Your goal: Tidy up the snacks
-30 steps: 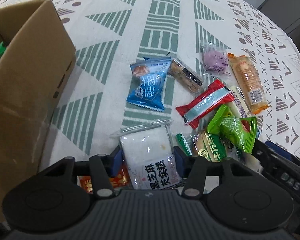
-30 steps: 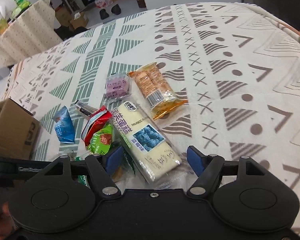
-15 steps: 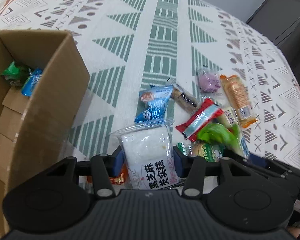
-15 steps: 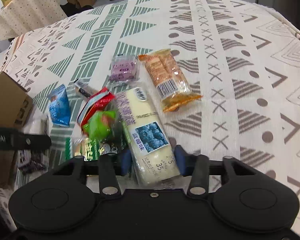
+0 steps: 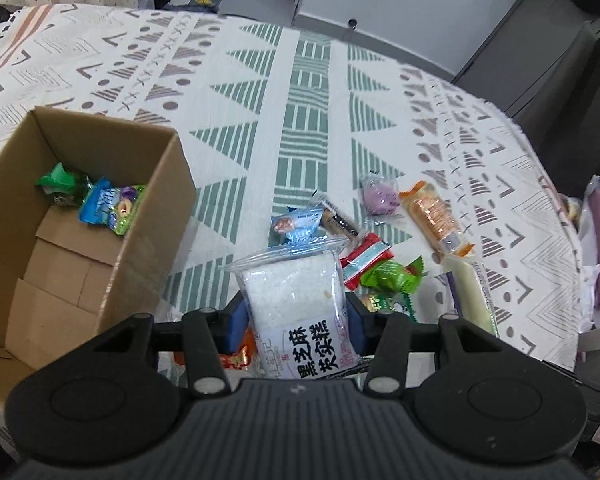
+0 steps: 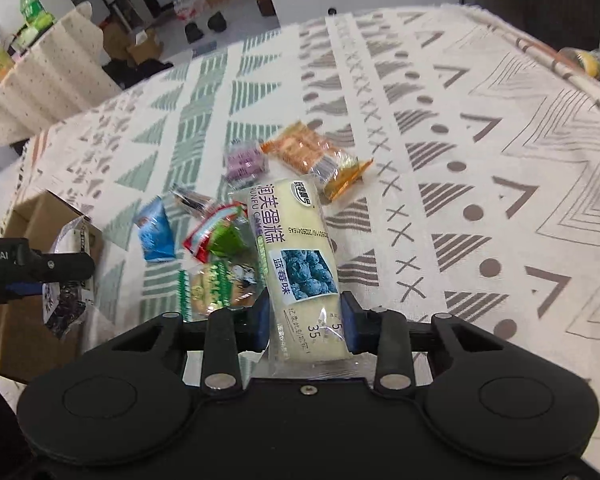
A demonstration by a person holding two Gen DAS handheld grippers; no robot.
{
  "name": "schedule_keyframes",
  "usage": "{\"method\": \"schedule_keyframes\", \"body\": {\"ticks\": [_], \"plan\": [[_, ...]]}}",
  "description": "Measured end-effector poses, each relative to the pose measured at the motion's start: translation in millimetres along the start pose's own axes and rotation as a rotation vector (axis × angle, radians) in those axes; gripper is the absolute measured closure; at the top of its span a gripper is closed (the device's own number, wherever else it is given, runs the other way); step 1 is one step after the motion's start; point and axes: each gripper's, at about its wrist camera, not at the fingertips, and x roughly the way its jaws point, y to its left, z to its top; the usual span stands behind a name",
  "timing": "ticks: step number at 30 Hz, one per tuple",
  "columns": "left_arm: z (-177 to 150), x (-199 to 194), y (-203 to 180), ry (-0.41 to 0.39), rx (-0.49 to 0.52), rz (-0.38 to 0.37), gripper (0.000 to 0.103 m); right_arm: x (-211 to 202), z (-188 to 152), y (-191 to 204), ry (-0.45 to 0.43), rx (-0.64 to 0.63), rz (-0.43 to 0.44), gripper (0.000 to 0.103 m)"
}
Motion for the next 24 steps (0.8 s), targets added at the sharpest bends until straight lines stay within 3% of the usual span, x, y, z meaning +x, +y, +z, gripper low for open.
{"method": "schedule_keyframes", "body": {"ticks": [13, 24], "plan": [[6.1, -53.8, 25.5, -0.074, -0.022, -0.062, 0.054, -36.6, 4.8, 44.9, -0.08, -0.009, 0.051, 0.07], [20.9, -86.2, 59.4, -0.107, -0.06, -0.094, 0.054, -42.6, 10.8, 93.8, -0.111, -0.064, 0.093, 0.07]]}}
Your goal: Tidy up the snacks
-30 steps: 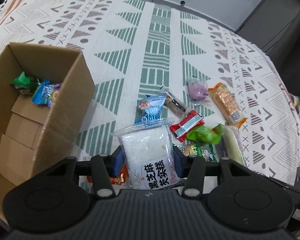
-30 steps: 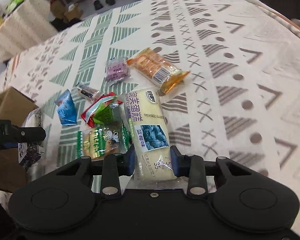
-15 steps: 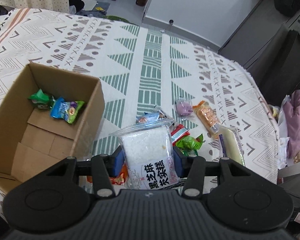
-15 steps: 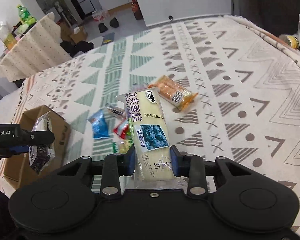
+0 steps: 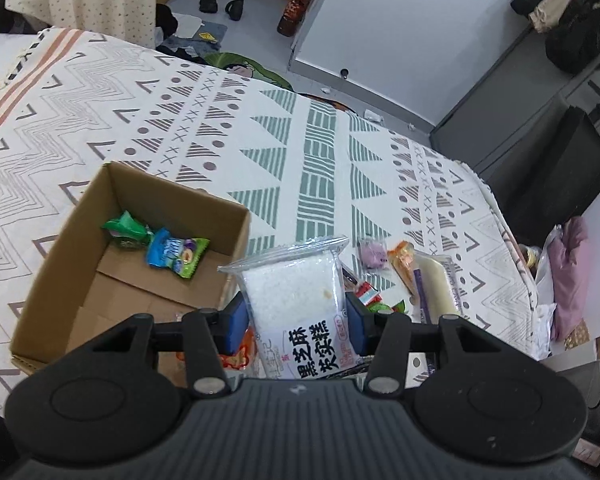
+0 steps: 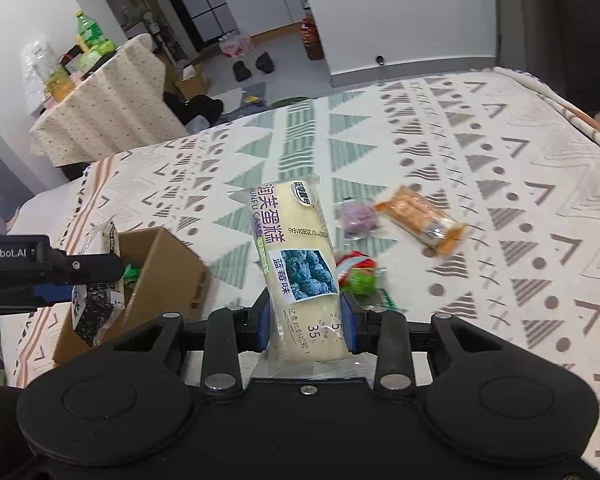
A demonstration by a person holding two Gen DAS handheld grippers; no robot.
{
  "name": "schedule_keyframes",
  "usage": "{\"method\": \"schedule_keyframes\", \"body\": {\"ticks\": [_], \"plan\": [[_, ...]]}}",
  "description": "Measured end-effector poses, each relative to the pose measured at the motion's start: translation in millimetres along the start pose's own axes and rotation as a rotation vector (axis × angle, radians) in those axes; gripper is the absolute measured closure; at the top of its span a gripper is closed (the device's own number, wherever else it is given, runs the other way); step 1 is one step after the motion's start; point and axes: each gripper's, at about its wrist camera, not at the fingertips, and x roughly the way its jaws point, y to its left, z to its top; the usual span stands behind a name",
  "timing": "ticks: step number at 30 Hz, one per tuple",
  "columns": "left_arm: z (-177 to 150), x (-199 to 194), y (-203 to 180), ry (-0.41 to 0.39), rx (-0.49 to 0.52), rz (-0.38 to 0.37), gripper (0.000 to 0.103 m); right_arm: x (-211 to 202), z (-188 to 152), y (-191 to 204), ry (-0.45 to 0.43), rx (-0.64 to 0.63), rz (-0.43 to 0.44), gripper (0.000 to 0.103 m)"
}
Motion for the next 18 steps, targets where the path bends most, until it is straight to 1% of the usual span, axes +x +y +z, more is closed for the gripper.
{"method": "schedule_keyframes", "body": {"ticks": [4, 9, 12, 14, 16, 18], "plan": [[-0.1, -1.4, 6.5, 0.007, -0.007, -0.017, 0.054, 1.0, -1.7, 9.5, -0.006, 0.0, 0.007, 0.07], [-3.7, 1.5, -0.2, 0.029, 0.016, -0.077, 0.055, -2.8, -8.3, 6.7, -0.01, 0.027, -0.002, 0.07], [-5.2, 3.9, -6.0, 0.044, 0.021, -0.118, 0.058, -2.1, -13.0, 9.0, 0.004, 0.027, 0.018, 0.07], [-6.2, 5.3, -8.7, 0.047, 0.026, -0.133, 0.065, 0.0, -15.9, 13.9, 0.015, 0.019, 0.031, 0.07], [-5.5, 6.2, -9.0, 0.048, 0.019, -0.14, 0.066, 0.7, -16.4, 19.1, 0.019, 0.017, 0.05, 0.07], [-4.1, 5.1, -7.4, 0.039, 0.018, -0.13, 0.068, 1.3, -15.0, 24.4, 0.016, 0.004, 0.064, 0.07]]}}
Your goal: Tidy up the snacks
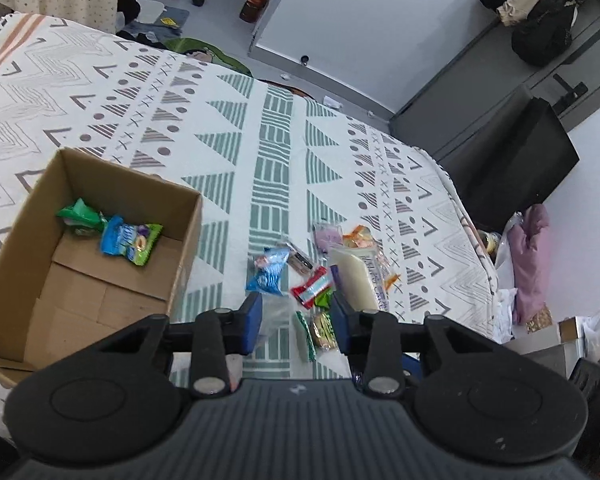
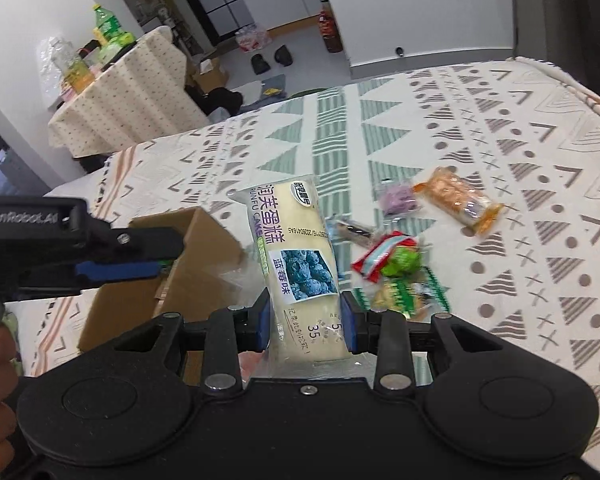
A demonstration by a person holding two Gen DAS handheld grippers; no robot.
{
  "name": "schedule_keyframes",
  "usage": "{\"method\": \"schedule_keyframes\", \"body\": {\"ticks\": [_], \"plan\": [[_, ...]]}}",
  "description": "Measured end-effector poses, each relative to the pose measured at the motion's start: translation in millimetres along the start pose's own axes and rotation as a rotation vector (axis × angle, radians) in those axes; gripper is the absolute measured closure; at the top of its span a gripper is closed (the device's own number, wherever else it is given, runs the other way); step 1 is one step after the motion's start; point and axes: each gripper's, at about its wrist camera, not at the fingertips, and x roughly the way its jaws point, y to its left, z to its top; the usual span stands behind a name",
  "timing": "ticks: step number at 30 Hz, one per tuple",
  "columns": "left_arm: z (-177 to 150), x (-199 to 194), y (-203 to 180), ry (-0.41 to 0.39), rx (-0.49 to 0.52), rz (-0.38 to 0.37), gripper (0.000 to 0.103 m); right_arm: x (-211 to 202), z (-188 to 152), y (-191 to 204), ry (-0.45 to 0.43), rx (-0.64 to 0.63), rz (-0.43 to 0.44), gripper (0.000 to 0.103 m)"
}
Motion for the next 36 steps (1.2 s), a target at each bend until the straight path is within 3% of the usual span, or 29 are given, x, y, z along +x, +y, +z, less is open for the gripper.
{"method": "schedule_keyframes", "body": {"ticks": [7, 13, 22, 29, 36], "plan": [[2.4, 2.6, 8.8, 0.0, -0.011, 0.053, 0.067, 10.1, 0.0, 4.2, 0.01, -0.001, 0.011, 0.07], [-3.9, 28.0, 6.4, 0.06, -0.01, 0.073, 0.063, 16.0, -10.1, -10.0, 0.031, 0.034, -0.019, 0.07], [-0.7, 71.2, -7.1, 0.049, 0.013, 0.115, 0.031, 28.7, -15.8, -35.3, 0.056, 0.084, -0.034, 0.07], [6.6, 113.2, -2.9, 0.055, 0.003, 0.192, 0.028, 41.6, -11.5, -54.7, 0.076, 0.111, -0.043, 0.07], [17.6, 134.1, -7.9, -0.001, 0.081, 0.286, 0.028, 56.6, -6.1, -64.2, 0.093, 0.127, -0.027, 0.07]]}}
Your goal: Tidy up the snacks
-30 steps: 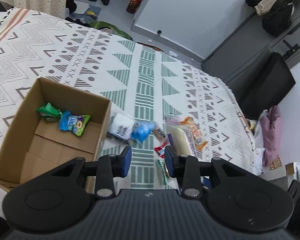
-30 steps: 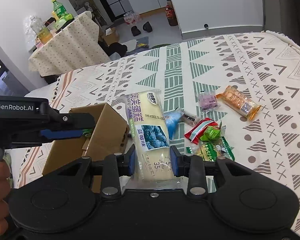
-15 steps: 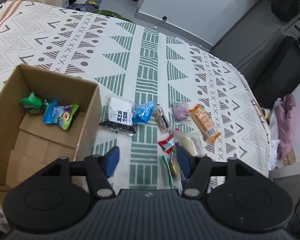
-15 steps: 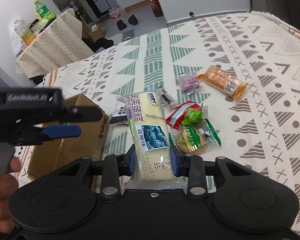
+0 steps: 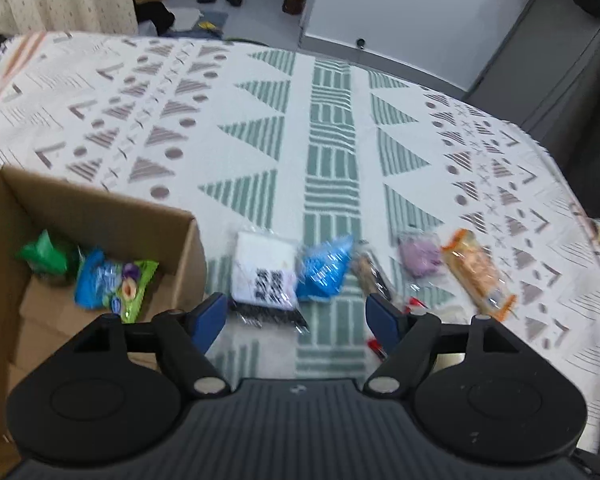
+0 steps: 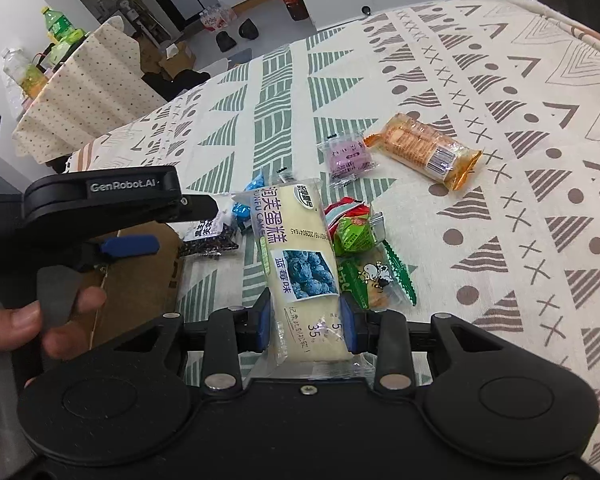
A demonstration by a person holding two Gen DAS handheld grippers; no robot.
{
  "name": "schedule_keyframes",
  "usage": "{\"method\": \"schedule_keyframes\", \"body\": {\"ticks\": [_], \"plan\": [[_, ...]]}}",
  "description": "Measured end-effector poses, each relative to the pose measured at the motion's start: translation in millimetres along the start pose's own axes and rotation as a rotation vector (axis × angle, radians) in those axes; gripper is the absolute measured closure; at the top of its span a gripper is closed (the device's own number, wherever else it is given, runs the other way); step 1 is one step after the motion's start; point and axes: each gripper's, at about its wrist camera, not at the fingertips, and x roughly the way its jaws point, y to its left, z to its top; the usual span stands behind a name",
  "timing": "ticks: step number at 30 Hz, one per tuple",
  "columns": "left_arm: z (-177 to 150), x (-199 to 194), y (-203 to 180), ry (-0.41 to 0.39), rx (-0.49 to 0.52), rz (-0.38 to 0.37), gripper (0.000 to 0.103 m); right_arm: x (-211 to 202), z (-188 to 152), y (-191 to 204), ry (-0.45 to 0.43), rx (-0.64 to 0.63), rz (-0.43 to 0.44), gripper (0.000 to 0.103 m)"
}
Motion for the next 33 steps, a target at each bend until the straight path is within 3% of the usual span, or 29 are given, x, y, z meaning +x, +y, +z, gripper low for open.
{"method": "schedule_keyframes", "body": {"ticks": [8, 14, 21, 29, 30, 32, 33], "plan": [[21.9, 16.4, -0.2, 0.01, 0.048, 0.151, 0.026, 10.0, 8.5, -4.3, 0.0, 0.013, 0.014, 0.07], [24.3, 23.8, -11.7, 0.066, 0.027, 0.084, 0.026, 10.4, 14.4, -8.3, -0.018, 0.034, 0.018, 0.07], [17.8, 55.0, -12.4, 0.124, 0.027, 0.157, 0.028, 9.0, 16.5, -17.7, -0.022, 0.048, 0.007, 0.07], [16.0, 73.2, -3.5, 0.134, 0.014, 0.113, 0.027, 6.1, 17.1, -24.6, -0.02, 0.062, -0.007, 0.07], [16.3, 74.7, -0.1, 0.141, -0.009, 0.094, 0.028, 5.6, 17.3, -23.8, -0.021, 0.061, -0.006, 0.07], [16.4, 73.9, 4.0, 0.141, -0.035, 0.053, 0.044, 4.2, 17.8, -21.2, -0.025, 0.056, -0.003, 0.07], [16.7, 71.6, 2.1, 0.138, -0.031, 0.048, 0.046, 3.5, 18.0, -19.4, -0.027, 0.053, -0.002, 0.07]]}}
